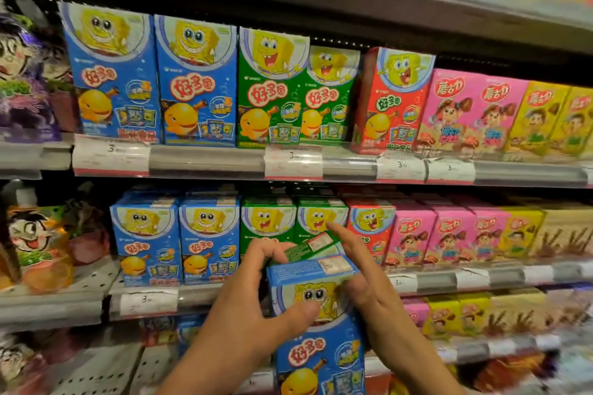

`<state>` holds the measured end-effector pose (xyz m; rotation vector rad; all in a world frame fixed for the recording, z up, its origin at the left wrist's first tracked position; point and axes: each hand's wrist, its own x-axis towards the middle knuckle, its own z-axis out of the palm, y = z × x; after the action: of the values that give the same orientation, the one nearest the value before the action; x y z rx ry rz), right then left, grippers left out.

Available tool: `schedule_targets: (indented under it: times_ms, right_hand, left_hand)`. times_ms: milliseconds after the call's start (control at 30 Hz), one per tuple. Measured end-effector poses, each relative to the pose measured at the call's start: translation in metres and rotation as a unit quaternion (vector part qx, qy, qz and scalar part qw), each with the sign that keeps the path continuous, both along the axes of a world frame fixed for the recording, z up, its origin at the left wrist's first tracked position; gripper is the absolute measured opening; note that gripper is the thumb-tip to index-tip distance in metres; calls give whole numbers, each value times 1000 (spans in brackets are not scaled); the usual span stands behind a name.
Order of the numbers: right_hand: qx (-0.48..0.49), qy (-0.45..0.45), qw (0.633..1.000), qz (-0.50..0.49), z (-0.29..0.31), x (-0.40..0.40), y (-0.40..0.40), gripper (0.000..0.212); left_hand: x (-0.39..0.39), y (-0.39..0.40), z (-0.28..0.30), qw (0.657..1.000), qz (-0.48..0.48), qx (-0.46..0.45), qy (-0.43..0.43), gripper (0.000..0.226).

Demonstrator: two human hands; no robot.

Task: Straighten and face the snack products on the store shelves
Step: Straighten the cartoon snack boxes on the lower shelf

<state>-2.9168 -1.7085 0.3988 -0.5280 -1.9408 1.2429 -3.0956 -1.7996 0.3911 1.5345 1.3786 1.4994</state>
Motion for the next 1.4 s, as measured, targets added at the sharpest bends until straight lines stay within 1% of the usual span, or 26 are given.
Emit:
schedule_targets:
  times_ms: [133,233,267,333,400,500,533,600,733,833,933,967,1100,1133,1200,1300,1333,1400]
  right_hand:
    - [-66,40,997,28,2,1,-3,98]
    - [-83,43,996,15,4,4,-4,100]
    - [-73,39,997,8,4,5,-3,96]
    - [-57,27,998,-7,2,5,-1,80]
    - [-42,25,998,-26,2,7,0,66]
    - [20,29,998,-48,6,8,-2,39]
    - [32,31,998,-47,7,8,-3,37]
    - [55,31,997,-46,7,9,-3,40]
    - [61,28,996,-51,10,11,1,41]
    - [39,37,998,-40,16,16,4,36]
    - [44,40,996,-62,26,28,12,36]
    - [62,33,994,-80,31,34,14,37]
    - [165,18,972,-165,64,56,24,36]
    - [200,8,963,-179,75,60,25,36]
    - [262,-18,945,-197,96,67,26,36]
    - [329,-34,921,-207,125,73,30,32]
    - [351,-26,913,-204,134,74,33,31]
    - [378,-3,904,-198,152,74,39,31]
  left_hand:
    - [2,4,3,1000,-8,18,0,60]
    - [2,6,4,1000,-22,19,-4,55]
    - [3,6,4,999,-26,20,-7,54]
    - [2,7,4,999,-31,27,-26,53]
    - [1,7,5,997,-42,33,-53,57]
    - [1,4,10,994,-58,41,-83,66]
    - [0,3,12,993,-60,44,-91,68]
    - [-3,1,14,992,-63,47,-102,70]
    - [-9,3,10,993,-60,43,-96,63]
    - [-18,3,12,995,-27,56,-78,65]
    - [-29,2,20,995,14,79,-66,71]
    - [-33,1,25,994,24,89,-55,74]
    - [-48,-1,42,987,97,117,45,73]
    - [-52,0,46,982,126,122,72,70]
    - [-57,1,54,961,184,137,155,67]
    - [-65,4,59,935,215,149,240,59]
    - [-68,6,59,929,216,146,263,61]
    - [-74,10,58,918,219,134,302,78]
